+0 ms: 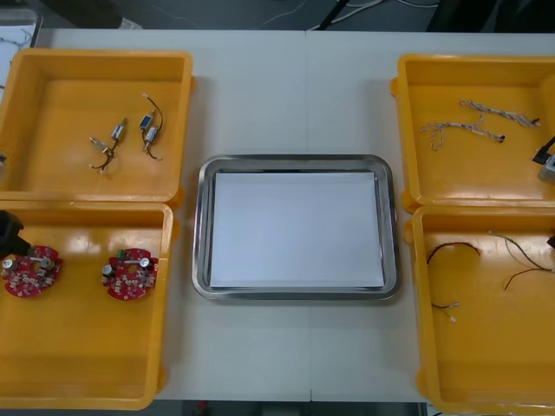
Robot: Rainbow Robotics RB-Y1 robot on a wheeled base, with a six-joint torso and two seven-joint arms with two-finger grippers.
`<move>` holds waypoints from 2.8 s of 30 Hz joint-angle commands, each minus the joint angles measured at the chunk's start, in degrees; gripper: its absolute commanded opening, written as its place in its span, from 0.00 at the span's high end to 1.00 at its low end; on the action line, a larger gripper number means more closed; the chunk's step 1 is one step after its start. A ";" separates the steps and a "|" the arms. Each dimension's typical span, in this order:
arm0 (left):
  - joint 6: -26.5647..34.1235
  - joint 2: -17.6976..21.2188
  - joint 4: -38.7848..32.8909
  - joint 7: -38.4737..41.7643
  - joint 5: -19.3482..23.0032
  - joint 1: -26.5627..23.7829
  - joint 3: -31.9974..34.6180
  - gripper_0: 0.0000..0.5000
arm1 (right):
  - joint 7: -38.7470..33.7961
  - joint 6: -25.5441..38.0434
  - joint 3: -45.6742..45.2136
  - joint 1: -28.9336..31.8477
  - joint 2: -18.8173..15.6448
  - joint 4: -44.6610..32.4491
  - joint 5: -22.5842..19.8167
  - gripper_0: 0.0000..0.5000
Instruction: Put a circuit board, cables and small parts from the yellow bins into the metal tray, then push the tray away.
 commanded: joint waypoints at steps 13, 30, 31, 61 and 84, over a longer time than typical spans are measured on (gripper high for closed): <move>-8.84 -5.22 -0.73 0.58 -7.66 -0.24 -5.28 0.00 | 15.88 -11.68 -3.15 9.23 0.35 0.29 0.34 0.00; -13.94 -5.48 -2.49 -2.67 -7.93 6.35 -3.87 0.00 | 27.13 -18.36 -2.71 14.50 0.35 0.38 0.43 0.00; -14.38 -5.48 -2.49 -2.76 -8.10 6.70 -3.78 0.00 | 27.21 -18.88 -2.62 14.85 0.35 0.38 0.69 0.00; -16.23 -7.68 -2.49 -3.90 -10.12 8.72 -4.31 0.12 | 27.88 -33.65 9.07 15.56 0.35 8.20 6.49 0.00; -17.02 -8.47 -2.49 -3.64 -12.41 8.99 -5.81 0.62 | 27.88 -36.64 13.02 13.62 0.35 10.66 6.32 0.00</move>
